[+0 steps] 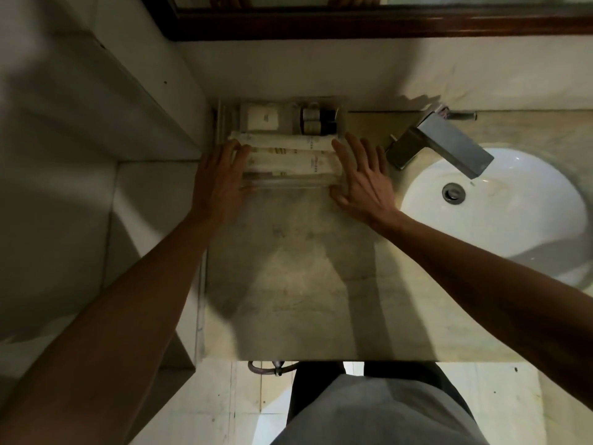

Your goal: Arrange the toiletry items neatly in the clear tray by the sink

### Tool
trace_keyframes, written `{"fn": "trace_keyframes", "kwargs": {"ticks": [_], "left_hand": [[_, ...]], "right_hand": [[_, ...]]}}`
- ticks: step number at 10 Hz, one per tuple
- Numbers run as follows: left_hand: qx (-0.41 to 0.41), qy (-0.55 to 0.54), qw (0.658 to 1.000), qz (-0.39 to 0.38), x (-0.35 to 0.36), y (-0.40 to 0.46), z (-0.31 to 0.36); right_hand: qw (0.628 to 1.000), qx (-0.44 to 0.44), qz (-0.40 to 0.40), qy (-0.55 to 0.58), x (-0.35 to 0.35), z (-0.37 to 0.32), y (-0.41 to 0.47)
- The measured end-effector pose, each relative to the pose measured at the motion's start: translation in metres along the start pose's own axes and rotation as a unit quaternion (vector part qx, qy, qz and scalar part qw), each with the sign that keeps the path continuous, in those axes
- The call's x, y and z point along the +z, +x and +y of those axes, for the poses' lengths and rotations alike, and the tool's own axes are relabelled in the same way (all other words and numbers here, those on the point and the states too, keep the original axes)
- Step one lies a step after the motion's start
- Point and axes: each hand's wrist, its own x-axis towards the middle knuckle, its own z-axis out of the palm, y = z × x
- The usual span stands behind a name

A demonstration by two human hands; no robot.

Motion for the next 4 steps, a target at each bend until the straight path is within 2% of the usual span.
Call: {"fn": "trace_keyframes", "kwargs": {"ticks": [2, 3, 4], "left_hand": [[-0.008, 0.011, 1.000, -0.021, 0.001, 0.001, 0.003], [-0.057, -0.037, 0.996, -0.049, -0.002, -0.004, 0.011], [-0.086, -0.071, 0.993, -0.035, 0.000, -0.030, 0.029]], "right_hand": [[1.000, 0.004, -0.007, -0.005, -0.003, -0.010, -0.005], [1.000, 0.006, -0.008, 0.017, -0.017, -0.006, -0.021], [0.998, -0.002, 0.033, 0.059, -0.056, 0.006, -0.057]]}}
